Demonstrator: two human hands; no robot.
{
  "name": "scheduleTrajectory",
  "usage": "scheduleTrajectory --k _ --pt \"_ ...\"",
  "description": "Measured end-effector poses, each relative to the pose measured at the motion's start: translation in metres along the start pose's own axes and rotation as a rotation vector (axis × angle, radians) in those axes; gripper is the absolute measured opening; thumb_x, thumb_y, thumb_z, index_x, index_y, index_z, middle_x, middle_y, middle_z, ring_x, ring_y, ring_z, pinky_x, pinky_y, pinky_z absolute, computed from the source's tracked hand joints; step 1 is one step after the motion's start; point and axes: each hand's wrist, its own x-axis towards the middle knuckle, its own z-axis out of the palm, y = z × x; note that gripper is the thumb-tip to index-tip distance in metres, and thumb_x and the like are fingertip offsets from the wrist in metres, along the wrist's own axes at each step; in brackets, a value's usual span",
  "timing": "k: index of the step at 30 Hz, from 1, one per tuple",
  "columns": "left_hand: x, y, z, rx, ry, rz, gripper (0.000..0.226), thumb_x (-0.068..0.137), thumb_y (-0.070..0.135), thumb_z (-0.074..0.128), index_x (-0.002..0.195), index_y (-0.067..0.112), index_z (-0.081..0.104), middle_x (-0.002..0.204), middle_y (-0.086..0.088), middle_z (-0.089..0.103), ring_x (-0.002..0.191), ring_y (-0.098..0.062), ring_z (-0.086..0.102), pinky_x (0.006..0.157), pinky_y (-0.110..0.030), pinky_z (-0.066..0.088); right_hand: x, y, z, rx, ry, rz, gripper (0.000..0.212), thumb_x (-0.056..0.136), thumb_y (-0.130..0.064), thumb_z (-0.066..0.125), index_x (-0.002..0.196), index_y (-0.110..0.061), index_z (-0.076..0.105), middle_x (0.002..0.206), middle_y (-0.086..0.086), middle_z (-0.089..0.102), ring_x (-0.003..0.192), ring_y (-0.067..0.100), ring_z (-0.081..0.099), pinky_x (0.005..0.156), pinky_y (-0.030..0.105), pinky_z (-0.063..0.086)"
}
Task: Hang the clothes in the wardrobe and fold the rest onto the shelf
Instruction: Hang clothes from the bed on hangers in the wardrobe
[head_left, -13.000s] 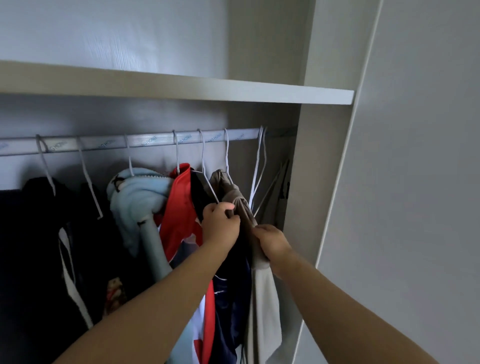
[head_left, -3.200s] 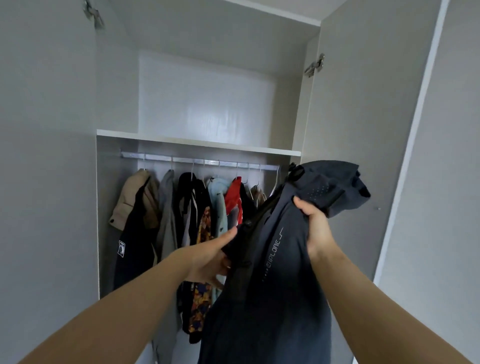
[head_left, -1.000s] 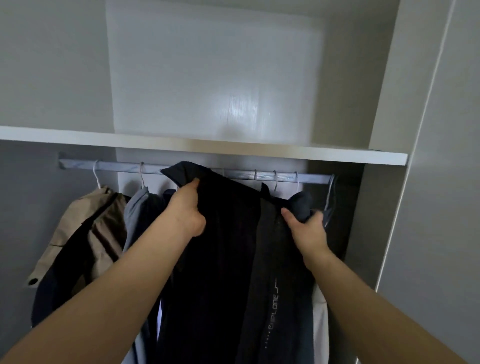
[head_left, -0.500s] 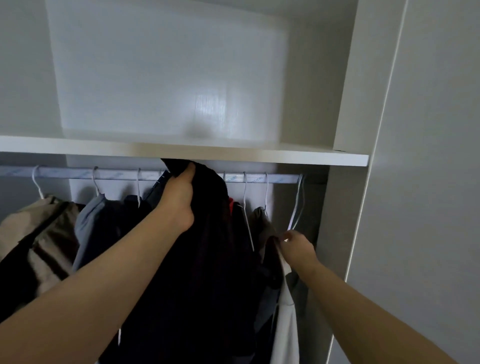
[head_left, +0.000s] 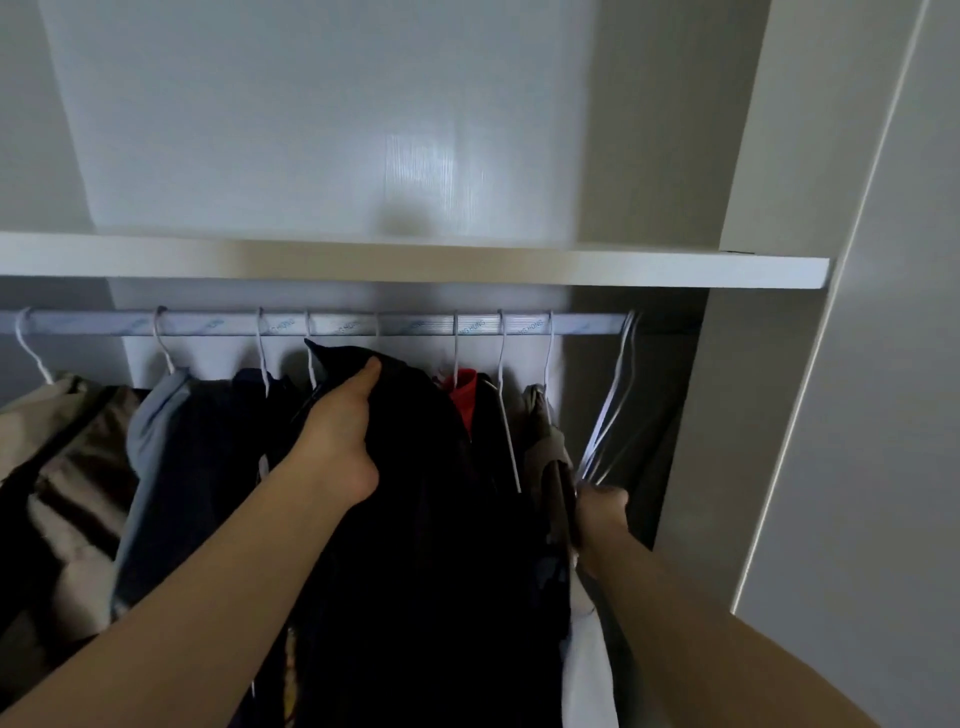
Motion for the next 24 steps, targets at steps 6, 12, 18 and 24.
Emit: scheduleTrajectory --k 6,12,18,24 --pt "0.013 -0.006 0.003 -0.018 -0.074 -0.052 0.035 0.091 0.041 0.052 0.092 0.009 0.066 0.076 -0.012 0.073 0.063 -0.024 0.071 0.049 -0.031 0.053 0.030 -0.001 -0.006 -0.426 -0.029 0.002 0.054 0.094 -0.041 0.049 0.139 -0.013 0.039 0.138 0.020 0.038 0.119 0.039 0.045 0.088 0.037 0.044" --pt "0.025 -0.014 0.012 -0.009 -0.062 -0.045 0.031 0.090 0.038 0.056 0.094 0.009 0.065 0.067 -0.012 0.072 0.056 -0.024 0.069 0.042 -0.031 0.053 0.045 0.000 0.000 -0.634 -0.169 -0.053 0.040 0.098 -0.026 0.042 0.129 -0.001 0.051 0.129 0.016 0.055 0.121 0.033 0.050 0.103 0.035 0.038" --pt "0.033 -0.019 0.020 -0.003 -0.076 -0.061 0.034 0.092 0.038 0.051 0.086 0.008 0.064 0.062 -0.012 0.070 0.051 -0.023 0.068 0.038 -0.032 0.052 0.052 -0.005 -0.013 -0.630 0.054 -0.076 0.035 0.097 -0.015 0.037 0.125 0.001 0.051 0.125 0.022 0.056 0.112 0.036 0.055 0.081 0.033 0.042" --pt "0.028 -0.026 0.026 0.004 -0.077 -0.067 0.033 0.091 0.038 0.053 0.085 0.008 0.064 0.062 -0.011 0.070 0.050 -0.022 0.068 0.039 -0.030 0.052 0.040 -0.001 -0.039 -0.800 0.030 -0.099 0.034 0.094 -0.013 0.036 0.126 -0.007 0.046 0.120 0.021 0.057 0.101 0.037 0.059 0.063 0.035 0.051"
